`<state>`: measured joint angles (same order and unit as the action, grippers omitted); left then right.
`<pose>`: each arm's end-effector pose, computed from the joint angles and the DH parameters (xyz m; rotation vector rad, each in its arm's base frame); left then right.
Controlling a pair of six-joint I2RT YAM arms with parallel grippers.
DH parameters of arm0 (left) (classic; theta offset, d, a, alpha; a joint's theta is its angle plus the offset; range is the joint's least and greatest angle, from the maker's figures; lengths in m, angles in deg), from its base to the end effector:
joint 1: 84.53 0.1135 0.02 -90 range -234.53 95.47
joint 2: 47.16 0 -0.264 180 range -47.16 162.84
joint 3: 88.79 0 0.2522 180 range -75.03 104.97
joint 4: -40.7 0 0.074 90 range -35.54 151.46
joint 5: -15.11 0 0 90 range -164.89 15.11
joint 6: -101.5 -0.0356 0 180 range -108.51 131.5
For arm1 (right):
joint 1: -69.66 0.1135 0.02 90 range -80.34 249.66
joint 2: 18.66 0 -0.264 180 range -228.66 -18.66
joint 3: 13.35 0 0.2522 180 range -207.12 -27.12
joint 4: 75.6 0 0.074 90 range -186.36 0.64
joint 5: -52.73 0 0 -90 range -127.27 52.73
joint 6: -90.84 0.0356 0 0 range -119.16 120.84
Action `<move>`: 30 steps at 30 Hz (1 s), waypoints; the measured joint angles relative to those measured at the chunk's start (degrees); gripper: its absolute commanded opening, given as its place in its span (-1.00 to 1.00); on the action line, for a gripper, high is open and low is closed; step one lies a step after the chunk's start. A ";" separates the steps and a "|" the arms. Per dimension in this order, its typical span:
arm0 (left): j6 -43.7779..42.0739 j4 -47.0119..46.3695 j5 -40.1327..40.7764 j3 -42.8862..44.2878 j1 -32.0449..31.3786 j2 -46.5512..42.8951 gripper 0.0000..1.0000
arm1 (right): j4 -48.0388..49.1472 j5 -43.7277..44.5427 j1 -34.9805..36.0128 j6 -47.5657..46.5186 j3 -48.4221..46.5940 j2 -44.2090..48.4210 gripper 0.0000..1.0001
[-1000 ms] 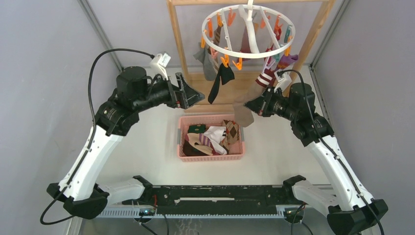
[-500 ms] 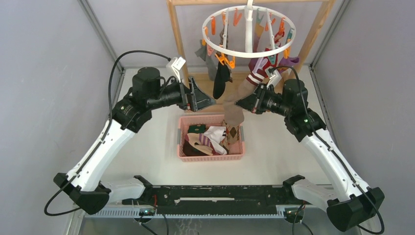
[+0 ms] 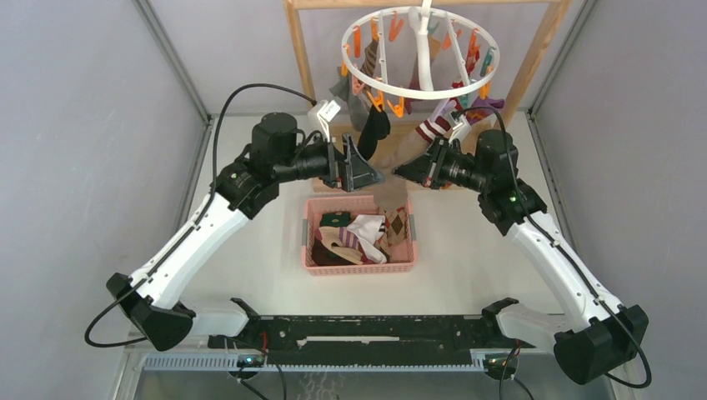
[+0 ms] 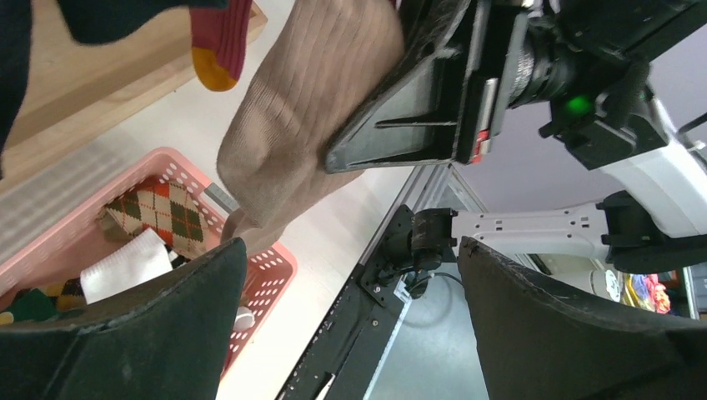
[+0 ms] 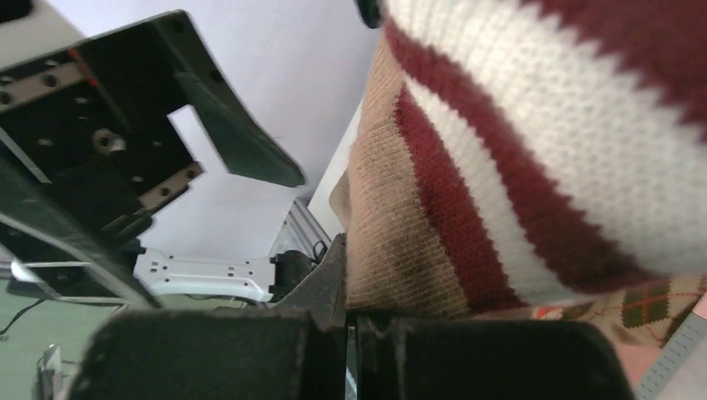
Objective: Remove the socks clipped to the hanger
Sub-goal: Remove the sock from the hanger.
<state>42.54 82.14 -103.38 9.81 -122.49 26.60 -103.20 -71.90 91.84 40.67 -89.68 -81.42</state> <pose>0.2071 -0.1831 0.4428 0.4980 1.9715 -1.2615 0.2188 0.1110 0.3824 -0.1672 1.9679 1.2846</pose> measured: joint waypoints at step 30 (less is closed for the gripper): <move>8.31 -22.45 -7.78 -14.53 -0.02 -0.44 -0.63 | 8.09 -9.44 0.00 8.13 0.00 -0.52 -1.00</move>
<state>50.85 59.69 -111.16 -4.73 -122.51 26.16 -95.12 -81.35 91.84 48.81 -89.68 -81.94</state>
